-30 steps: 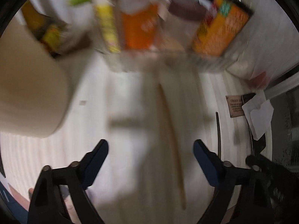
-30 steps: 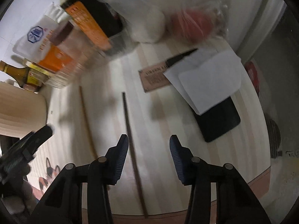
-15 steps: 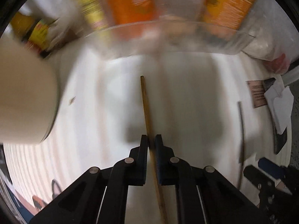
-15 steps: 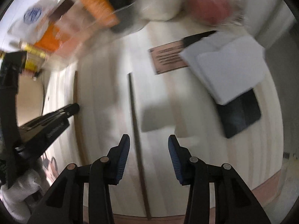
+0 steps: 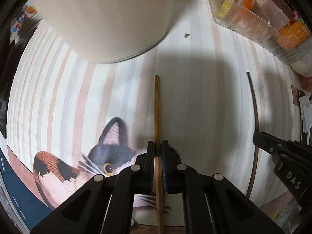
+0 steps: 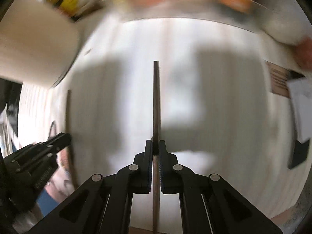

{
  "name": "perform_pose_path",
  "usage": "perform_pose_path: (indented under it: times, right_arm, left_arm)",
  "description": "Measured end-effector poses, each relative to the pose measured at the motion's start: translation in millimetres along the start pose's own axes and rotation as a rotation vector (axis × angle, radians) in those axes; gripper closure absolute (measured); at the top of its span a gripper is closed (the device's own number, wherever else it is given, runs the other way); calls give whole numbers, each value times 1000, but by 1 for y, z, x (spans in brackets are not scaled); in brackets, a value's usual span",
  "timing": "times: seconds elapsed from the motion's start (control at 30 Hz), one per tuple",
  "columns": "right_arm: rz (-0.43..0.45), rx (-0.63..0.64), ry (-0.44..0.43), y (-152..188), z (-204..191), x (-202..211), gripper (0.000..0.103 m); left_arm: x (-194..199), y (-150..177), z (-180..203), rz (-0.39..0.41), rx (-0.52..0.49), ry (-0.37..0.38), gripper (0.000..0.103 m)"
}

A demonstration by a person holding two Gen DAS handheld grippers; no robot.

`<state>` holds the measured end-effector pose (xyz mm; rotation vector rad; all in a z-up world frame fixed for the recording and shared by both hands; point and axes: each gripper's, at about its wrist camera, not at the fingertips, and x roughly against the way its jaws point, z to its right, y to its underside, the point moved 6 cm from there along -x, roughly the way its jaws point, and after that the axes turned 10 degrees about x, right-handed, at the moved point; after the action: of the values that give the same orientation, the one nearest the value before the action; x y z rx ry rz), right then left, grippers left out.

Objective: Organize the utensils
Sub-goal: 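Grasp a wooden chopstick with the left tool while the right tool grasps a dark chopstick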

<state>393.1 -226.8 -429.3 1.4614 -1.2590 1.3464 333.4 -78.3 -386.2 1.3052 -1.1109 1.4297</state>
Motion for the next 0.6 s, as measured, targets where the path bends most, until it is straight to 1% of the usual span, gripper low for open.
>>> perform_pose_path:
  times: [0.1,0.13,0.17,0.23,0.37,0.5,0.57,0.6]
  right_arm:
    - [-37,54,42,-4,-12,-4,97]
    - [-48,64,42,-5,-15,-6,97]
    - [-63,75,41,-5,-17,-7,97]
    - [-80,78,37,-8,-20,-9,97]
    - [-87,93,44,-9,-20,-8,97]
    - [-78,60,43,-14,-21,-11,98]
    - [-84,52,101,-5,1,-4,97]
    - [-84,43,103,-2,6,-4,97]
  left_arm:
    - [0,-1,-2,-3,-23,3,98]
    - [0,0,-3,2,-36,-1,98]
    - [0,-9,4,9,-54,-7,98]
    - [-2,-15,10,16,-72,-12,98]
    - [0,-17,8,16,-60,-4,98]
    - [0,-23,2,9,-19,14,98]
    - [-1,-25,-1,-5,-5,24,98]
    - [-3,-27,-6,-8,-9,25,98]
